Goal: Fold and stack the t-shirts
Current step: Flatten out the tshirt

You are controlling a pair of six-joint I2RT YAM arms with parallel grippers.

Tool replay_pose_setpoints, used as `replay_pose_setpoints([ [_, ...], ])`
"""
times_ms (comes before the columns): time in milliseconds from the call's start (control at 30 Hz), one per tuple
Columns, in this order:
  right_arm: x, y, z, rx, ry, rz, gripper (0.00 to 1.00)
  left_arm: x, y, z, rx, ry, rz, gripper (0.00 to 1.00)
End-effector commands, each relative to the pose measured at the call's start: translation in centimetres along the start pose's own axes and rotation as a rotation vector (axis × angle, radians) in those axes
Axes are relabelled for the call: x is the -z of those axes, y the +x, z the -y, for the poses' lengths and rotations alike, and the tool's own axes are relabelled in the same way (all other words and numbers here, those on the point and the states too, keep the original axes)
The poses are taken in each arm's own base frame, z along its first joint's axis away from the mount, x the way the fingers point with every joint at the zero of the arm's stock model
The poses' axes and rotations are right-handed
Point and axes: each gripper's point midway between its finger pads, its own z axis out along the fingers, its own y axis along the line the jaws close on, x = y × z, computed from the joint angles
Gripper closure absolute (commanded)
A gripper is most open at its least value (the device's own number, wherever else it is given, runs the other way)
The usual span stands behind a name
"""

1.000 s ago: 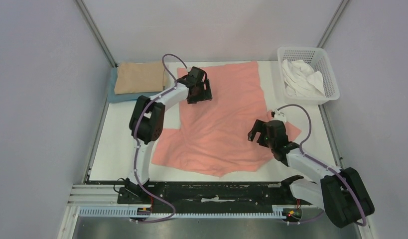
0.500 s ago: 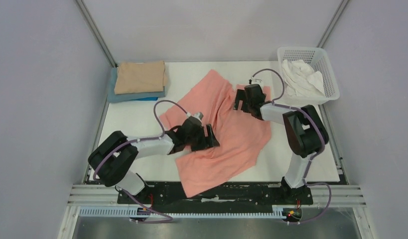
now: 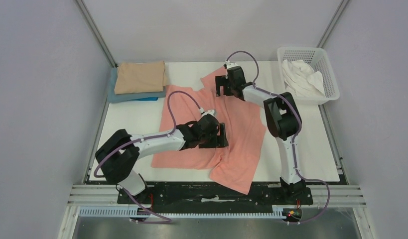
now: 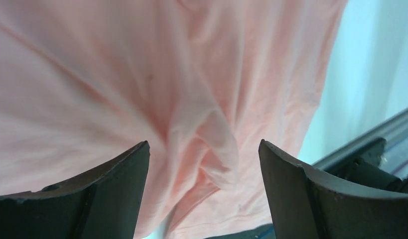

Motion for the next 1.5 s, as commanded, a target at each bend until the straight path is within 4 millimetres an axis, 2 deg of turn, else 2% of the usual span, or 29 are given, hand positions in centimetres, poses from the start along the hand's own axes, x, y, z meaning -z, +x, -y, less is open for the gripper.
replay_pose_setpoints([
  [0,6.1,-4.3,-0.4,0.072,-0.04,0.077,0.02,4.1,-4.1,-4.9,-0.067,-0.234,0.17,0.13],
  [133,10.7,-1.8,-0.5,0.075,-0.078,0.05,0.02,6.5,-6.7,-8.6,0.029,-0.261,0.244,0.09],
  [200,12.6,1.7,-0.2,0.037,-0.094,0.035,0.02,6.6,-7.9,-10.5,0.075,-0.271,0.286,0.09],
  [233,13.7,2.2,-0.2,0.014,-0.108,0.061,0.02,6.6,-8.7,-11.6,0.114,-0.279,0.303,0.09],
  [267,14.6,4.2,-0.1,-0.007,-0.116,0.055,0.02,6.5,-9.4,-12.3,0.134,-0.276,0.314,0.09],
  [333,16.1,6.6,0.0,-0.04,-0.121,0.049,0.02,6.1,-11.2,-13.6,0.171,-0.274,0.331,0.09],
  [467,17.6,11.2,0.3,-0.083,-0.116,-0.021,0.02,3.8,-13.5,-14.6,0.209,-0.246,0.297,0.09],
  [600,16.7,13.5,1.9,-0.073,-0.038,-0.082,0.02,1.3,-13.1,-17.9,0.257,-0.324,0.208,0.09],
  [733,15.4,13.9,4.4,-0.108,0.064,-0.123,0.02,0.1,-12.4,-20.1,0.332,-0.317,0.157,0.09],
  [1000,13.0,11.3,10.1,-0.157,0.171,-0.13,0.02,0.2,-13.4,-22.1,0.356,-0.354,0.166,0.09],
  [1133,12.7,10.6,13.1,-0.206,0.221,-0.118,0.02,-0.2,-13.7,-23.4,0.363,-0.388,0.141,0.09],
  [1233,13.0,10.7,14.6,-0.22,0.252,-0.121,0.02,-0.8,-13.9,-23.4,0.371,-0.37,0.121,0.09],
  [1333,13.6,11.1,15.6,-0.239,0.281,-0.121,0.02,-0.3,-13.7,-23.1,0.386,-0.367,0.115,0.09],
  [1467,14.2,10.4,14.8,-0.261,0.239,-0.097,0.02,1.4,-12.2,-21.7,0.417,-0.319,0.13,0.09],
])
